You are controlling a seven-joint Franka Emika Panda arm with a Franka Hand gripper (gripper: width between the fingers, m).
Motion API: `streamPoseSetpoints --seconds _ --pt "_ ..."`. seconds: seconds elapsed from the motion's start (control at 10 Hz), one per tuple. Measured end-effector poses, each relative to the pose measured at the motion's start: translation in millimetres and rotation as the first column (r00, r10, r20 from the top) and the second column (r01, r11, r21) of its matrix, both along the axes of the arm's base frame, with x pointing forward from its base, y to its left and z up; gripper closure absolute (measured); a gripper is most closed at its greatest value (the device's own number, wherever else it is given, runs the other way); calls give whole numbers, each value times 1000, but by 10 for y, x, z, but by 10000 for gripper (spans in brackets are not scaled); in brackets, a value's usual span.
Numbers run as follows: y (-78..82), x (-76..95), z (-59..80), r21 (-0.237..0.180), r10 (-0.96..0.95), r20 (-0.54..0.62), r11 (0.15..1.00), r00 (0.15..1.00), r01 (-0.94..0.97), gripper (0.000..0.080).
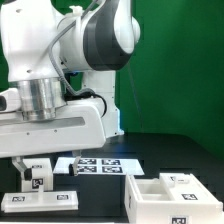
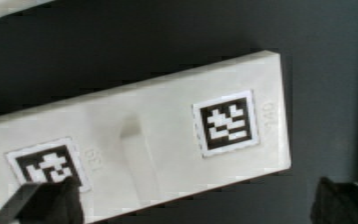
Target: Assemble cabinet
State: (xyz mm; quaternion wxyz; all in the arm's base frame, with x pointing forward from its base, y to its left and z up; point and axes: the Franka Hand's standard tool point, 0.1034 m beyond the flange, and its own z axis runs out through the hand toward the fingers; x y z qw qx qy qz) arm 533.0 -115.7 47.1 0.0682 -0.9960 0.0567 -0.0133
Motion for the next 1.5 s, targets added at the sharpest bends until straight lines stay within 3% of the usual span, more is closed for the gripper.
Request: streamPoseSetpoints --seconds 0.2,0.3,0.5,0.8,1.0,1.2,1.4,1.5 --pt "-29 1 -7 -8 51 1 999 999 -51 150" --pt "-123 54 -20 -35 195 8 980 981 -194 150" --pt "-87 84 -118 -68 290 11 955 957 -288 150" --pt "-106 81 -124 -69 275 10 959 961 -273 150" --pt "-143 50 -269 -90 264 3 961 965 -263 150" --pt "-151 45 -290 -98 263 6 960 965 -262 150" --pt "-152 41 -295 -98 263 5 960 965 -261 401" --pt "-152 41 -295 -98 263 5 960 965 -261 401"
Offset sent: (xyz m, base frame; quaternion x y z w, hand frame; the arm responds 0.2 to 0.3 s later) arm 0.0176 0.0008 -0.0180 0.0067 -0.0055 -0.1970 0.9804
